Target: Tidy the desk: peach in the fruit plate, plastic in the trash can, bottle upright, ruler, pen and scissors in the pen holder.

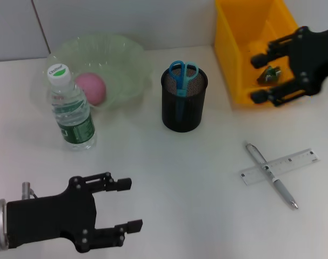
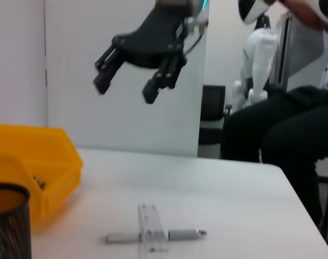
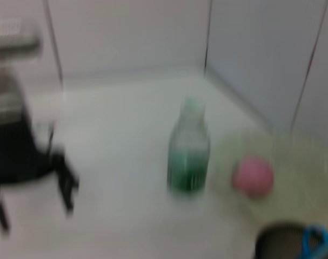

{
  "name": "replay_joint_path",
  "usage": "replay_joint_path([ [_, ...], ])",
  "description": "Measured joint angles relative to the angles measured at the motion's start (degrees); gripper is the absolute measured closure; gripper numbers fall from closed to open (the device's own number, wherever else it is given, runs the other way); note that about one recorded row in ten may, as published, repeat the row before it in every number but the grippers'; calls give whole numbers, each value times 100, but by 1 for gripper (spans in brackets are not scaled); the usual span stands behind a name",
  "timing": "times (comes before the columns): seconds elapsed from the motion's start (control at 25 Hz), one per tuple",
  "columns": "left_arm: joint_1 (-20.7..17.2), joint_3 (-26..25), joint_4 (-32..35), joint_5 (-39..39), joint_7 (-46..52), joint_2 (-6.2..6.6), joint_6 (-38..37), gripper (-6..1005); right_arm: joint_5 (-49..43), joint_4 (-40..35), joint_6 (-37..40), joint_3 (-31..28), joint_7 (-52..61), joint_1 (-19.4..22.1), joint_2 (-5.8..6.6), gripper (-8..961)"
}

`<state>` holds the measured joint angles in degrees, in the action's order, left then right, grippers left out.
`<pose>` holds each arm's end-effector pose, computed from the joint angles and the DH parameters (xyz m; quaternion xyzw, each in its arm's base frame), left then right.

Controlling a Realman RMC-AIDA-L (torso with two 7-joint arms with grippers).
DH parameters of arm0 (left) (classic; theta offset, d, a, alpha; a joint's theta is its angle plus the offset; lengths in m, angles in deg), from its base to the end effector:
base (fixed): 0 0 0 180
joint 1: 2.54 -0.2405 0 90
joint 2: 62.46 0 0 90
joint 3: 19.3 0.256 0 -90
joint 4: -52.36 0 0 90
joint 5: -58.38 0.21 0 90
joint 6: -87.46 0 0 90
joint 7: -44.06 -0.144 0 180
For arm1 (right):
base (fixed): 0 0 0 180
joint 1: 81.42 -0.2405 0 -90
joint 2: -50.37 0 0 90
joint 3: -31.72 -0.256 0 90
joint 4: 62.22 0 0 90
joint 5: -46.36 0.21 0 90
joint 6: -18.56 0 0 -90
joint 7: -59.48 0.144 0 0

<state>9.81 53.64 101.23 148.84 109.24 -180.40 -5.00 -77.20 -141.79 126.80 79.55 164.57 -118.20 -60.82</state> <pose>-0.2547 0.2485 -0.0246 -0.9579 -0.0629 -0.2735 0.0604 0.1617 0.3538 0.1245 -0.9893 0.0627 0.0305 0.1282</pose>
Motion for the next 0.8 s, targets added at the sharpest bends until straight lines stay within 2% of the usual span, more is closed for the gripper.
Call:
replay_joint_path([
  [0.08, 25, -33, -1, 118, 36, -3, 17, 260, -615, -452, 335, 119, 127, -209, -7, 219],
  [0.16, 46, -64, -1, 210, 79, -6, 24, 260, -1245, -794, 511, 380, 213, -372, -90, 219],
  [0.24, 57, -131, -20, 268, 135, -15, 31, 261, -1886, -1130, 551, 716, 251, -441, -270, 220],
  [0.36, 56, -168, -35, 277, 128, -26, 65, 260, -2802, -1514, 467, 1200, 213, -447, -673, 220],
  [0.44, 56, -190, -72, 277, 105, -30, 102, 260, -3041, -1614, 405, 1470, 190, -390, -808, 200],
  [0.56, 112, -216, -139, 275, 99, -32, 141, 260, -2971, -1562, 341, 1846, 227, -305, -813, 170],
  [0.8, 249, -286, -308, 273, 158, -16, 227, 260, -3075, -848, 267, 1950, -66, -436, -763, 171],
])
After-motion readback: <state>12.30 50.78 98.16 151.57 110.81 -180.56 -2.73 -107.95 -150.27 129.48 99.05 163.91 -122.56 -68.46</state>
